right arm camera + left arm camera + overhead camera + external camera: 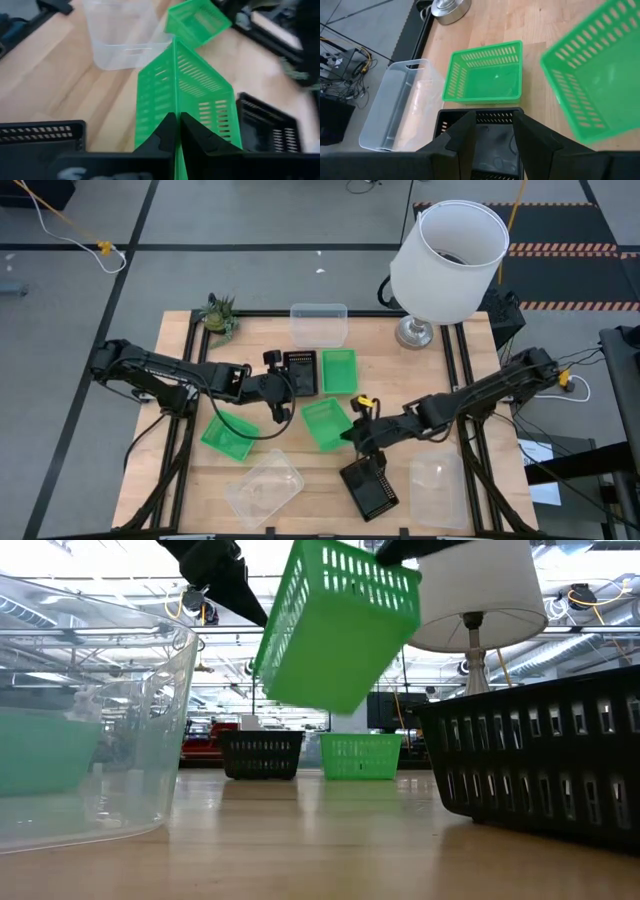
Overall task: Stack baskets by color
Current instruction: Stack the bottom right green bin on the top green bin
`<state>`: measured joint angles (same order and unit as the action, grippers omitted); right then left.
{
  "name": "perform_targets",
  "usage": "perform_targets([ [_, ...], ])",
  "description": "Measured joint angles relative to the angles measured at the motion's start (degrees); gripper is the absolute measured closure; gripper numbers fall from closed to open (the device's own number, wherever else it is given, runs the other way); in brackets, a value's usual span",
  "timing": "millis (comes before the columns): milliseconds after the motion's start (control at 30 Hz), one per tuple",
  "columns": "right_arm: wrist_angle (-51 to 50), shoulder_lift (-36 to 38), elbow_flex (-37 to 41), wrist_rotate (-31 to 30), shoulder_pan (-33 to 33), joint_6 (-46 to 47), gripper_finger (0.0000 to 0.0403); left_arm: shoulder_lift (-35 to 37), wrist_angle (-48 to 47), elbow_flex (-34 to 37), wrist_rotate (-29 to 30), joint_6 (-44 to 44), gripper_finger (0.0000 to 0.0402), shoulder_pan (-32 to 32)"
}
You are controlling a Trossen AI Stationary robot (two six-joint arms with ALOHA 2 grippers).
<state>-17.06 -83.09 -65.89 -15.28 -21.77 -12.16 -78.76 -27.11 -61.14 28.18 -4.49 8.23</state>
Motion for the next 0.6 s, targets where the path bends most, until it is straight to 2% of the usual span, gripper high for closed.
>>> perform_targets([
  [367, -7.1, 5.9, 0.0, -14.6, -0.4, -1.2, 0.0397, 0.0, 0.2, 0.0, 0.0, 0.0, 0.0270, 0.0],
  [600, -6.9, 6.7, 0.0, -20.9, 2.4, -8.3, 0.0397, 0.0, -0.2, 0.0, 0.0, 0.8, 0.0270, 0.0],
])
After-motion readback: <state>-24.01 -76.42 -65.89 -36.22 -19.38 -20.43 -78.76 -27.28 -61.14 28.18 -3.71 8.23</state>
